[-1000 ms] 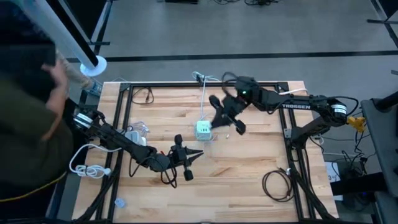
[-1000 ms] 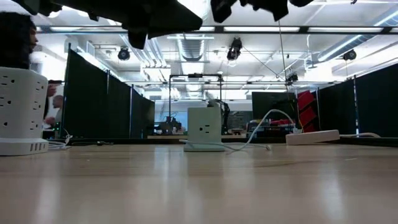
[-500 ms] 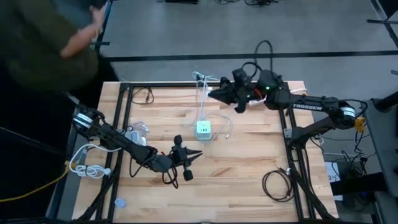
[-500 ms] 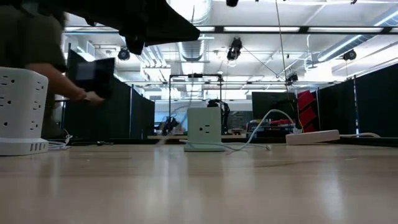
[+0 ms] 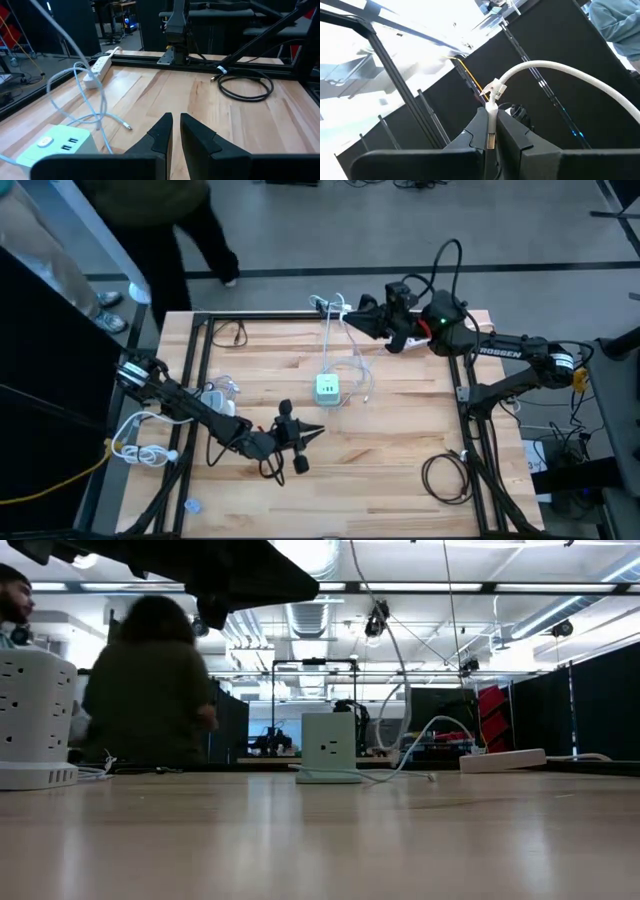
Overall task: Insert USB
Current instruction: Insert the right white charger cable into the center white outlet extension
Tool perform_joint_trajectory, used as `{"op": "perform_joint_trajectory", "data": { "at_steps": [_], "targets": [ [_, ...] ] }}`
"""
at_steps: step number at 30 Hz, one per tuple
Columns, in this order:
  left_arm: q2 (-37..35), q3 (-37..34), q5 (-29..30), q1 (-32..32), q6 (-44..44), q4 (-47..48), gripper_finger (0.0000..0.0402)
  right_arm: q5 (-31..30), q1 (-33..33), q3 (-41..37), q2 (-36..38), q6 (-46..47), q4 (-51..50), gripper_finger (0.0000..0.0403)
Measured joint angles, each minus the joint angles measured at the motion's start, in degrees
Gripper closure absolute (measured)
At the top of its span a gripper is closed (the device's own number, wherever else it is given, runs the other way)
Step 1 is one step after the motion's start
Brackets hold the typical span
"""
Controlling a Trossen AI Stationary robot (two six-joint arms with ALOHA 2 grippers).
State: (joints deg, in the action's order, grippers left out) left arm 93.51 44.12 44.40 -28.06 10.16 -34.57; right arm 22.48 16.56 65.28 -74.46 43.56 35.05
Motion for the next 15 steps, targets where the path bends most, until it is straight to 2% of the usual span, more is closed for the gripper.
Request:
{"op": "perform_joint_trajectory", "data": {
  "at_steps": [3, 6, 10, 15],
  "targets": [
    [0.0, 0.0, -0.02, -0.04, 0.4, -0.13, 0.0377, 0.09, 0.0, 0.0, 0.04, -1.25, -0.02, 0.0392],
    [0.0, 0.0, 0.04, -0.04, 0.13, -0.15, 0.0377, 2.55, 0.0, 0.0, 0.04, -7.48, -1.64, 0.0392],
    [0.0, 0.0, 0.88, -0.04, -1.89, -0.21, 0.0377, 12.86, 0.37, 0.0, 0.04, -20.65, -8.05, 0.0392],
    [0.0, 0.0, 1.76, 0.31, -5.03, -0.17, 0.0377, 22.8, 0.38, 0.0, -0.35, -38.73, -25.67, 0.0392]
  ]
}}
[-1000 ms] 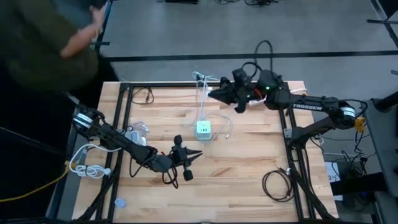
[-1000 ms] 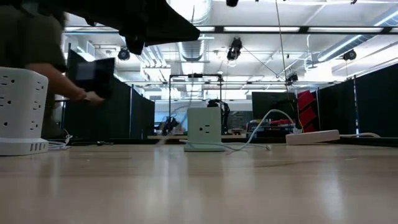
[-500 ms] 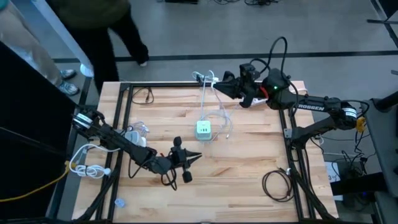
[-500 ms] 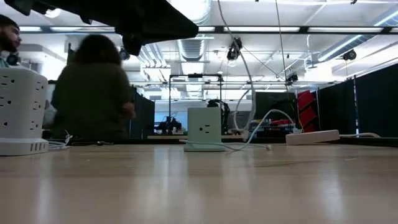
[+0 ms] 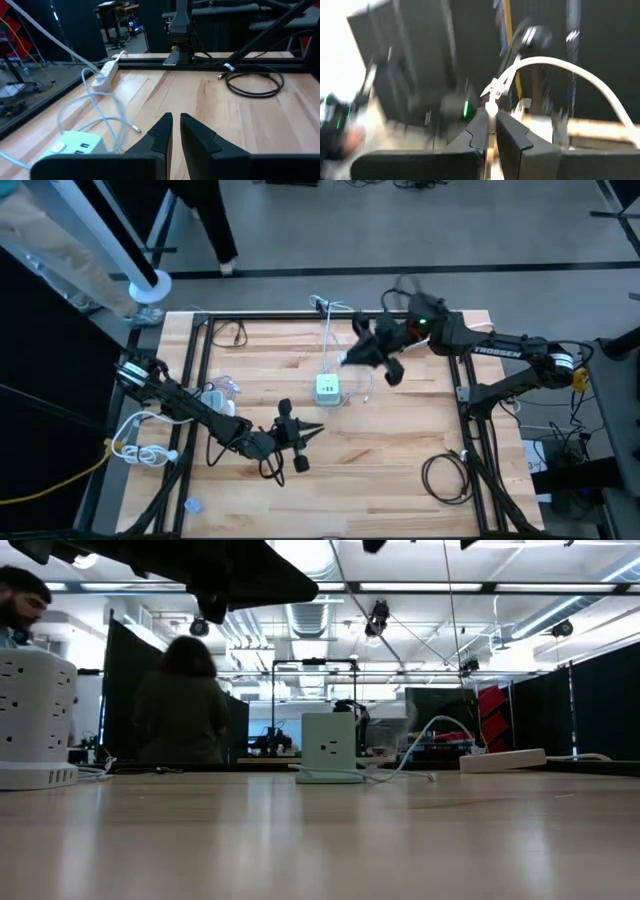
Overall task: Insert USB
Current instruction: Insert the right white charger cable into the center white outlet extension
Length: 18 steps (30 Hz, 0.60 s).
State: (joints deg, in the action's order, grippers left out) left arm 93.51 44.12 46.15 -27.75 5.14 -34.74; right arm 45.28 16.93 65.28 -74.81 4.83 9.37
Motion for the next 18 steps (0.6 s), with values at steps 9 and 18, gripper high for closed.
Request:
{"op": "perform_joint_trajectory", "data": {
  "at_steps": [9, 18],
  "targets": [
    [0.0, 0.13, -3.87, 3.1, -8.2, -0.22, 0.0377, 10.3, 0.37, -0.05, -6.4, -24.81, -21.98, 0.0392],
    [0.0, 1.56, -10.27, 5.66, -12.19, -3.22, 0.0377, 20.39, 0.21, -0.07, -11.77, -33.95, -25.09, 0.0392]
  ]
}}
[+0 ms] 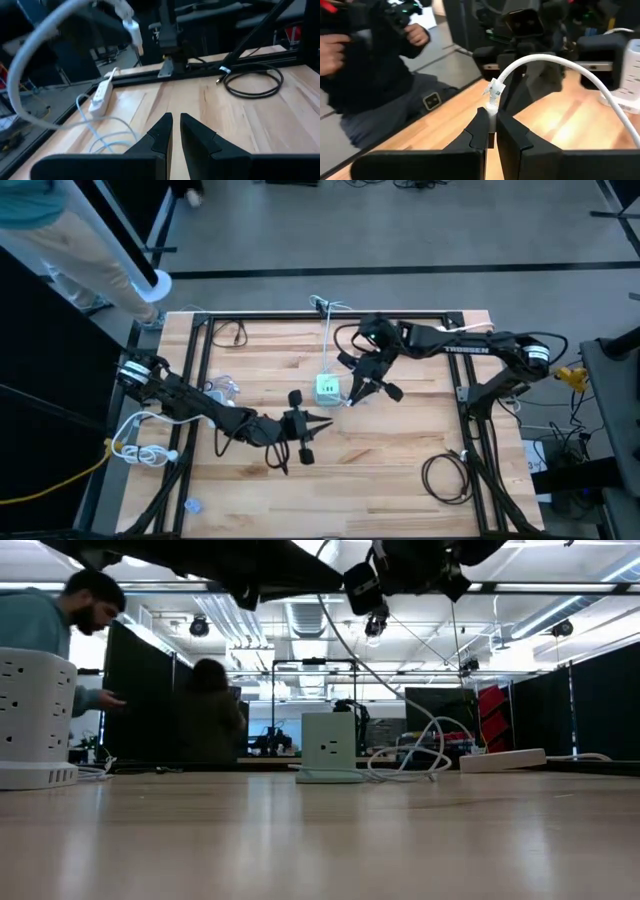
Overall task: Insert USB
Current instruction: Insert the right white charger cable into the center white outlet extension
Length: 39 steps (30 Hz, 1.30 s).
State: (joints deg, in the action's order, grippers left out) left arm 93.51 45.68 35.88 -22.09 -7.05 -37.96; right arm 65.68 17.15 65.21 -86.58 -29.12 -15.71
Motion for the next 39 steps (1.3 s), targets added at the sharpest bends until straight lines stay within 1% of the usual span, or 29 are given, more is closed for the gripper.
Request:
{"op": "perform_joint_trajectory", "data": {
  "at_steps": [5, 9, 12, 15, 23, 25, 34, 36, 39],
  "targets": [
    [0.04, 1.62, -0.18, 1.46, -5.8, -3.43, 0.0377, 0.39, -0.65, 0.0, -1.12, -0.03, 0.43, 0.0392],
    [0.11, 2.84, -0.34, 4.21, -6.18, -3.89, 0.0377, 0.39, -1.41, 0.0, -1.54, 1.0, 1.47, 0.0392],
    [0.18, 3.14, -3.19, 5.34, -6.58, -3.97, 0.0377, 0.37, -1.95, 0.0, -1.54, 1.3, 1.45, 0.0392],
    [0.2, 3.38, -8.5, 5.43, -9.08, -5.27, 0.0376, 0.36, -2.05, 0.0, -1.54, 2.37, 1.45, 0.0392],
    [0.22, 3.4, -11.33, 6.09, -13.28, -6.42, 0.0361, 0.34, -2.03, 0.0, -1.52, 3.11, 1.45, 0.0392],
    [0.22, 3.4, -11.33, 6.56, -13.46, -6.46, 0.0348, 0.32, -2.03, 0.0, -1.52, 3.08, 1.47, 0.0392],
    [0.26, 3.4, -11.15, 7.37, -15.72, -7.1, 0.0262, 0.3, -2.03, 0.0, -1.54, 3.17, 1.47, 0.0392],
    [0.26, 3.4, -12.77, 7.37, -16.61, -7.63, 0.025, 0.32, -2.03, 0.0, -1.54, 3.17, 1.45, 0.0392],
    [0.26, 3.4, -17.55, 7.39, -18.31, -9.13, 0.0241, 0.3, -2.03, 0.0, -1.56, 3.19, 1.43, 0.0392]
  ]
}}
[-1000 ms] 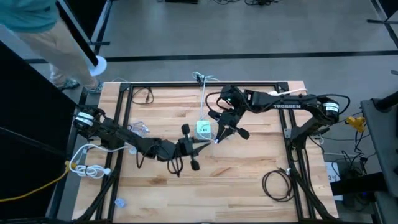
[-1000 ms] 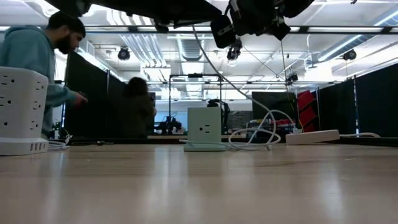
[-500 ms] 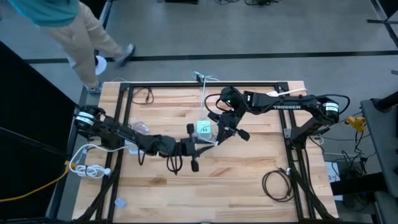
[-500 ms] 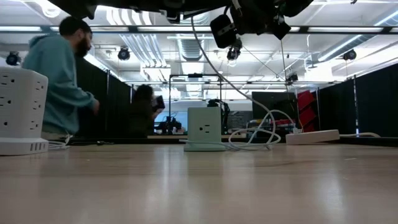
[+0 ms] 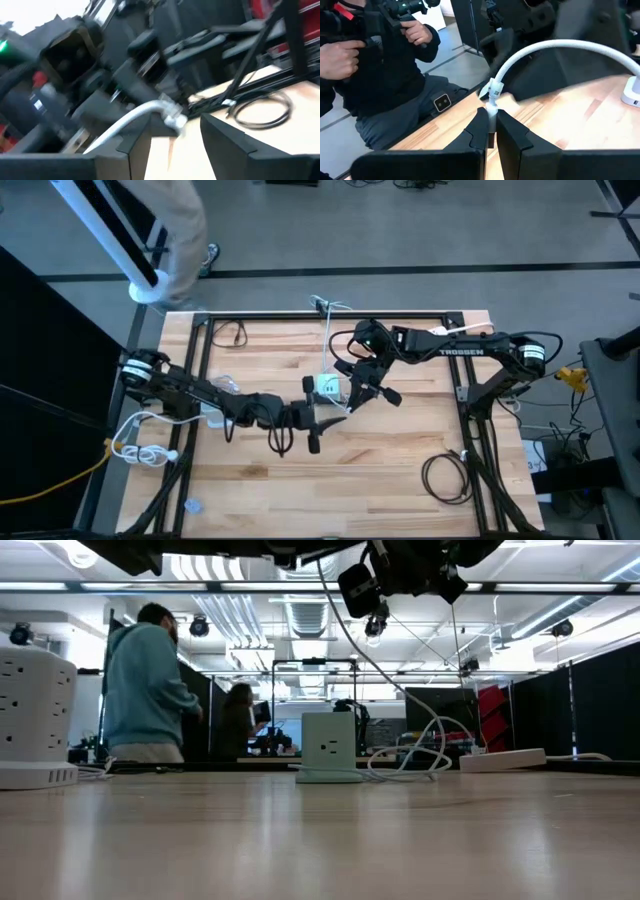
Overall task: Insert USB
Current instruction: Insert the right white charger cable into the center white outlet extension
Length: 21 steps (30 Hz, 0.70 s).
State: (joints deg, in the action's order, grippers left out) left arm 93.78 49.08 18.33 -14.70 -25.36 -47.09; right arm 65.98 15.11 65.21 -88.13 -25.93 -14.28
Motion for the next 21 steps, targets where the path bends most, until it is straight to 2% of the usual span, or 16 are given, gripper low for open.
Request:
{"op": "perform_joint_trajectory", "data": {
  "at_steps": [2, 6, 14, 18, 21],
  "targets": [
    [0.0, 0.0, -2.35, 0.06, -1.41, -0.95, 0.0241, 0.04, 0.0, 0.0, -0.05, 0.39, 0.02, 0.0392],
    [0.0, 0.0, -3.08, 0.87, -3.06, -1.18, 0.0255, 0.02, -0.2, 0.0, -0.07, 1.05, -0.09, 0.0392],
    [0.0, 0.0, -9.74, 3.31, -1.14, -1.35, 0.0304, -1.17, -0.99, 0.0, -0.07, 1.5, -0.05, 0.0392],
    [0.0, 0.0, -10.15, 3.66, -0.82, -1.33, 0.0331, -1.53, -1.22, 0.0, -0.07, 1.51, -0.03, 0.0392],
    [0.0, 0.0, -12.56, 3.99, -0.9, -1.36, 0.0348, -1.51, -1.27, 0.0, -0.07, 1.51, -0.03, 0.0392]
  ]
}}
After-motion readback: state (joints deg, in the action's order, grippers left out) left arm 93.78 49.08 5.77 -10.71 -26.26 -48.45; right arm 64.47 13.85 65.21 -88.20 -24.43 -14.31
